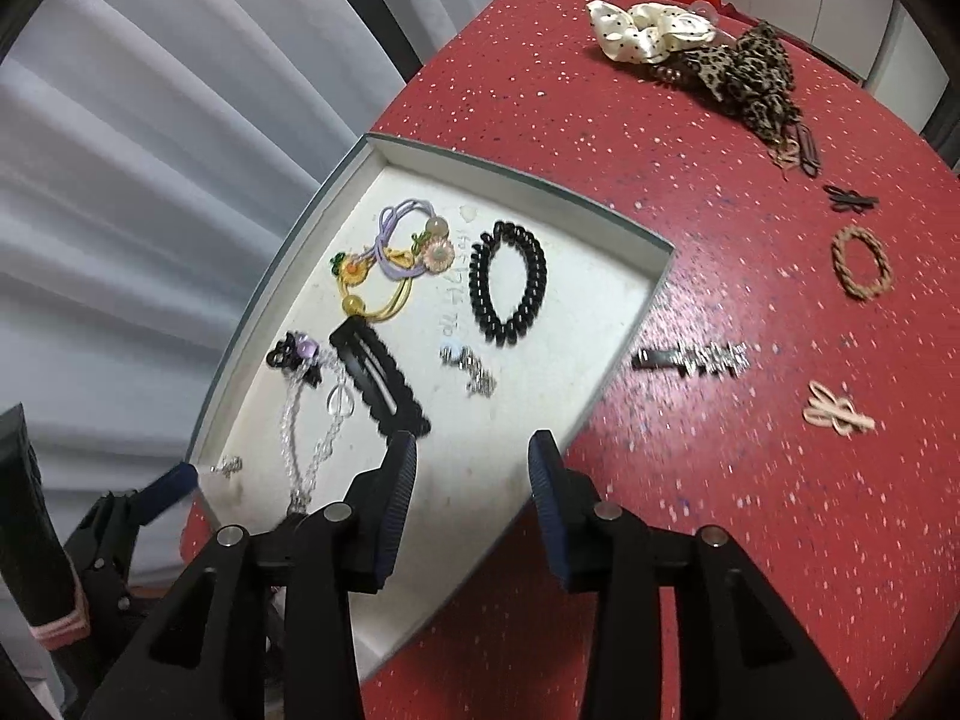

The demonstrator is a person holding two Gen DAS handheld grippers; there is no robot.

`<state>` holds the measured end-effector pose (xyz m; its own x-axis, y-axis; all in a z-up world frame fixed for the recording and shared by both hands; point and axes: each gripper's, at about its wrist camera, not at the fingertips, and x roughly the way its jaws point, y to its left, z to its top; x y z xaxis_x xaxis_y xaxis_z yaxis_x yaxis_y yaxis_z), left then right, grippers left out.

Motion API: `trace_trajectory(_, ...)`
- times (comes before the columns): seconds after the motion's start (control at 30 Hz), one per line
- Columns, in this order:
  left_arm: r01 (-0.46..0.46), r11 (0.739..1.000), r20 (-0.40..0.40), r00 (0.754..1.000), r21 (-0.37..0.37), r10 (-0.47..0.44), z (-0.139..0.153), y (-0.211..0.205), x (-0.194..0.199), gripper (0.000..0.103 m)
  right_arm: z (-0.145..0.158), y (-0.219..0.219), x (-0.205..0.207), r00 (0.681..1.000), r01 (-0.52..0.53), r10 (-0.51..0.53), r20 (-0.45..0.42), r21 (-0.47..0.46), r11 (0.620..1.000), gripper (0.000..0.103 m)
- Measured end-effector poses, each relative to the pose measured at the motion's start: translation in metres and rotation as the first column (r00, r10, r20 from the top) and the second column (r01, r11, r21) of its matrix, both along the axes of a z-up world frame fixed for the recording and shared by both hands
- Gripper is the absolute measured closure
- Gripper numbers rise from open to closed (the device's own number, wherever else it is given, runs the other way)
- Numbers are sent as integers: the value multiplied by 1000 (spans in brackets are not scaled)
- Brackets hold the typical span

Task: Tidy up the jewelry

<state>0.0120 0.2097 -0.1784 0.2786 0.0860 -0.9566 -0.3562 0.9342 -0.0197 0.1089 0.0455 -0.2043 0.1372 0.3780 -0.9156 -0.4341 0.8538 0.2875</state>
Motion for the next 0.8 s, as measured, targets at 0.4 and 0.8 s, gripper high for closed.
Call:
trace_trajectory(0.4,-4,1000,13,1000,-10,4,28,4,-30,1,21,-17,-27,1000,8,-9,-30,-39,999,41)
trace_trajectory(0.8,-7,1000,47,999,10,7,81,6,-57,1,67,-36,-57,1000,18,-17,20,-48,999,17)
